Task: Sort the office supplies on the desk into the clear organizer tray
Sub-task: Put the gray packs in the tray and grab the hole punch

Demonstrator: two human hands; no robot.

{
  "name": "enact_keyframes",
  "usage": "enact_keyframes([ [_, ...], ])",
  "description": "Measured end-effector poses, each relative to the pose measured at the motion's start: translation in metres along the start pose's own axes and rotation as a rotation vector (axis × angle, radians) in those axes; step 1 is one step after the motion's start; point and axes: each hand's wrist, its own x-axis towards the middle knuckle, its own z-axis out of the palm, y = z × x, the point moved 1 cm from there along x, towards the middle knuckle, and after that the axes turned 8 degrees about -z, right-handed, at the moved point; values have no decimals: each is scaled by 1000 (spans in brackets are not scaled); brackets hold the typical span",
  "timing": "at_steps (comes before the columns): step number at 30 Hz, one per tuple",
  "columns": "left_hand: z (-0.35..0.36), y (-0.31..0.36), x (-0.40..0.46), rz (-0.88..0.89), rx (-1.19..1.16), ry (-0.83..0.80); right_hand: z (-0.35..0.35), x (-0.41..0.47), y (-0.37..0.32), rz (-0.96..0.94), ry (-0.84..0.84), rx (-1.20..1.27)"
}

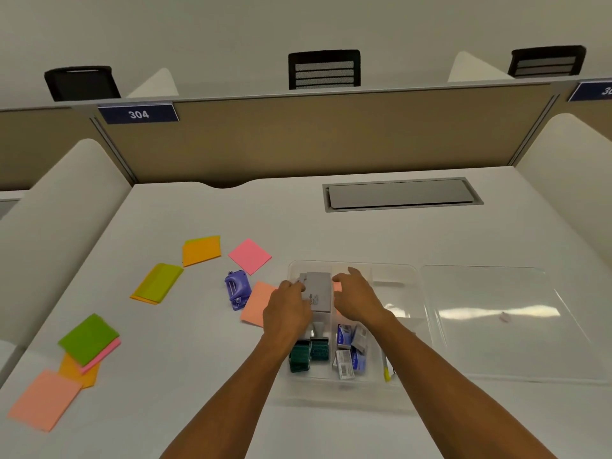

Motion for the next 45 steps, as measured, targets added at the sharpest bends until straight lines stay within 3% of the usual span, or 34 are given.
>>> enact_keyframes([
  [7,-13,-16,-3,-45,-15,65,2,-4,-27,-138,54,70],
  [13,-8,-32,-14,-114,-132,-84,11,-7,-39,-155,22,65],
  [20,0,-43,-27,-152,-213,-131,20,-13,-36,-137,10,116],
  [38,-3,-50,-40,-169,-160,-240,23,-5,-55,-207,72,127],
  [45,-6,-65,-39,-170,-151,-180,41,5,-96,-245,59,118],
])
